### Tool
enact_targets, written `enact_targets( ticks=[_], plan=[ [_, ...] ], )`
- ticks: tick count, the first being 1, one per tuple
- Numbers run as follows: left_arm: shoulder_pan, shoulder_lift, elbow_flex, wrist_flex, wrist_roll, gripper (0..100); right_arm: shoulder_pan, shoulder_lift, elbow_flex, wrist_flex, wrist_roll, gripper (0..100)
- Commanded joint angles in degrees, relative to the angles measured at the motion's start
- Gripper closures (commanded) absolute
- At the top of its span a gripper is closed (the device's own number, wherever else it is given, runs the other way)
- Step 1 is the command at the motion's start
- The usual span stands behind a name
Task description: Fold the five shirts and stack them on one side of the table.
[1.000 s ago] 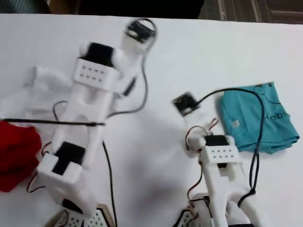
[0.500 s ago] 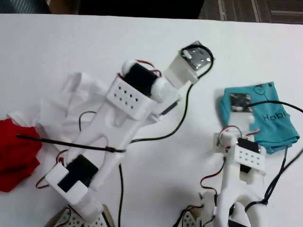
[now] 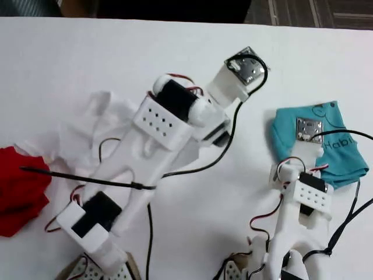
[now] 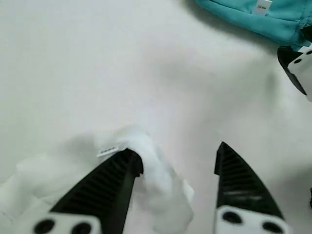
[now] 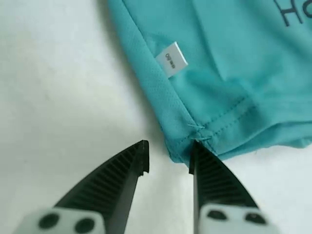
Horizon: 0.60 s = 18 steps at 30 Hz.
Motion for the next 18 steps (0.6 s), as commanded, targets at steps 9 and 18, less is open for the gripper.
enact_targets(
  ticks=[9, 18],
  plan=[
    [-42.1, -5.5, -16.6, 1.6, -1.8, 72, -7.6, -2.1, -1.9, -0.4, 4.0, 85.4],
    [-56.3, -5.6, -6.1, 1.1, -9.6, 72, -14.2, -1.7, -8.4, 2.4, 4.4, 85.4]
  ],
)
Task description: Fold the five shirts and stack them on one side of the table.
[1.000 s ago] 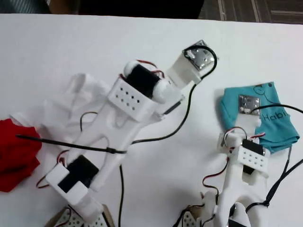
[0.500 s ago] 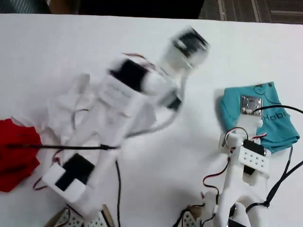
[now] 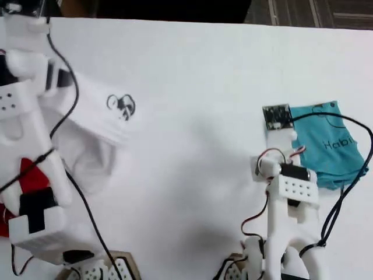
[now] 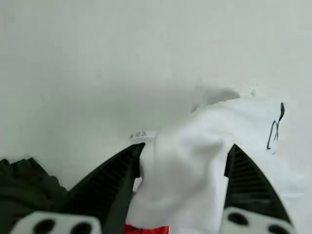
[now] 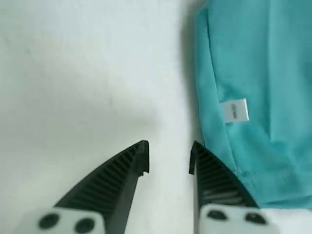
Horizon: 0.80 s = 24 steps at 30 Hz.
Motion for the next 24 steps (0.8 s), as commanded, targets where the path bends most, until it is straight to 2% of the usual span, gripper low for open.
enact_targets(
  ticks=[1, 7, 12, 17, 24],
  plan=[
    [-0.8, -3.2, 1.6, 0.0, -0.8, 72, -1.5, -1.7, -4.7, 2.1, 0.3, 85.4],
    [9.5, -3.3, 1.4, 0.0, -0.6, 72, 0.8, -2.1, -4.8, 2.5, 0.3, 85.4],
    [24.4, -3.5, -0.2, 0.1, -0.5, 72, 7.3, -2.1, -4.8, 2.5, 0.0, 85.4],
    [38.1, -3.5, -6.1, 0.4, 3.1, 72, 14.5, -2.1, -4.8, 2.2, -0.1, 85.4],
    [53.9, -3.0, -7.1, 0.9, 4.3, 72, 17.1, -2.1, -4.8, 2.3, 0.3, 85.4]
  ],
)
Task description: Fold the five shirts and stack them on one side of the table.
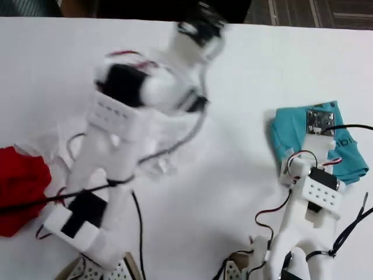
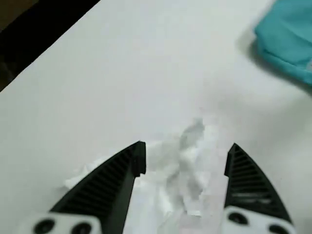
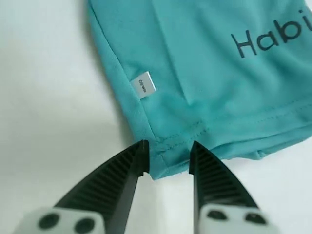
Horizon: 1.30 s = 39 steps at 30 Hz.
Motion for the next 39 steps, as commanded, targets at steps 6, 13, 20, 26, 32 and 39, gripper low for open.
enact_targets(
  ticks=[6, 13, 20, 26, 32, 39],
  plan=[
    [6.1, -3.1, -2.4, 0.8, 0.0, 72, -0.1, -2.1, -2.6, 0.6, 0.4, 85.4],
    [-19.4, -3.1, -2.2, 5.0, -0.2, 72, -7.3, -1.7, -2.7, 0.4, 3.6, 85.4],
    [-47.9, -1.2, -2.2, 4.9, -0.2, 72, -21.0, -1.5, -6.9, 2.4, 4.0, 85.4],
    [-65.2, 10.3, 1.5, 4.6, -5.7, 72, -36.0, 5.8, -24.4, 13.5, 3.7, 85.4],
    [-77.7, 22.0, 2.2, -0.1, -8.2, 72, -48.8, 23.3, -39.8, 18.4, 4.0, 85.4],
    [-87.0, 29.5, 2.2, -2.6, -11.9, 72, -59.8, 41.9, -55.1, 18.4, 4.1, 85.4]
  ],
)
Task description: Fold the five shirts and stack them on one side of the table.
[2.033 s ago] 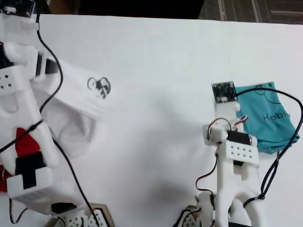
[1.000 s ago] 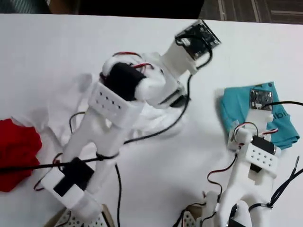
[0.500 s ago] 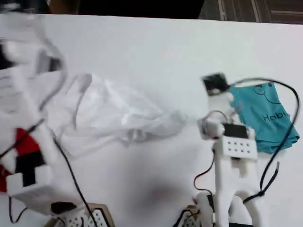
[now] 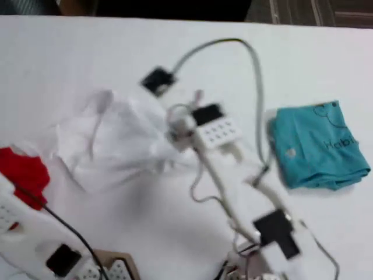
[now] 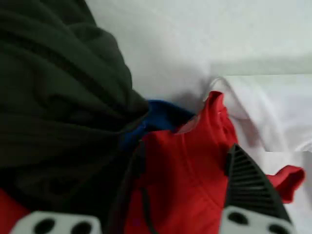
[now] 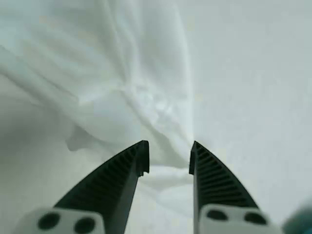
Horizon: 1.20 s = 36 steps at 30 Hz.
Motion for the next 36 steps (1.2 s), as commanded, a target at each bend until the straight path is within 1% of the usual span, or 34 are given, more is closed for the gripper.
enact_targets(
  ticks=[1, 7, 13, 17, 18, 20, 21, 23, 26, 29, 31, 33, 36],
  plan=[
    [-4.0, 1.1, -0.1, -1.1, -1.4, 72, -4.6, 8.7, -9.1, 0.7, 0.5, 85.4],
    [-7.2, 2.3, 0.0, -1.5, -1.9, 72, -9.1, 24.3, -20.0, 3.6, 0.5, 85.4],
    [-7.4, 2.2, 0.0, -1.5, -2.5, 72, -9.0, 34.6, -31.3, 9.4, 0.5, 85.4],
    [-7.0, 2.3, 0.2, -1.5, -2.5, 72, -6.1, 38.3, -38.6, 13.3, 0.5, 86.5],
    [-6.9, 2.3, 0.2, -1.5, -2.5, 72, -5.0, 38.7, -40.4, 14.0, 0.5, 89.1],
    [-6.5, 2.3, 0.3, -1.5, -2.5, 72, -2.2, 39.4, -43.9, 15.3, 0.5, 97.4],
    [-6.5, 2.3, 0.3, -1.5, -2.5, 72, -0.7, 39.6, -45.4, 16.1, 0.4, 98.5],
    [-6.2, 2.3, 0.1, -1.5, -2.5, 72, 2.6, 39.6, -48.0, 17.9, 0.1, 96.5],
    [-5.8, 2.3, 0.2, -1.5, -2.5, 72, 7.8, 39.4, -51.5, 20.1, 0.1, 97.8],
    [-4.9, 2.3, 0.3, -1.5, -2.5, 72, 10.1, 39.4, -54.6, 24.1, 0.1, 97.4],
    [-4.0, 2.3, 0.3, -1.5, -2.4, 72, 8.4, 39.4, -56.0, 27.9, 0.2, 97.4],
    [-3.4, 2.3, 0.3, -1.5, -2.3, 72, 4.8, 39.4, -57.1, 30.4, 0.4, 97.4],
    [-3.4, 2.3, 0.3, -2.0, -2.3, 72, -1.1, 39.4, -58.6, 30.7, 0.5, 93.6]
  ],
)
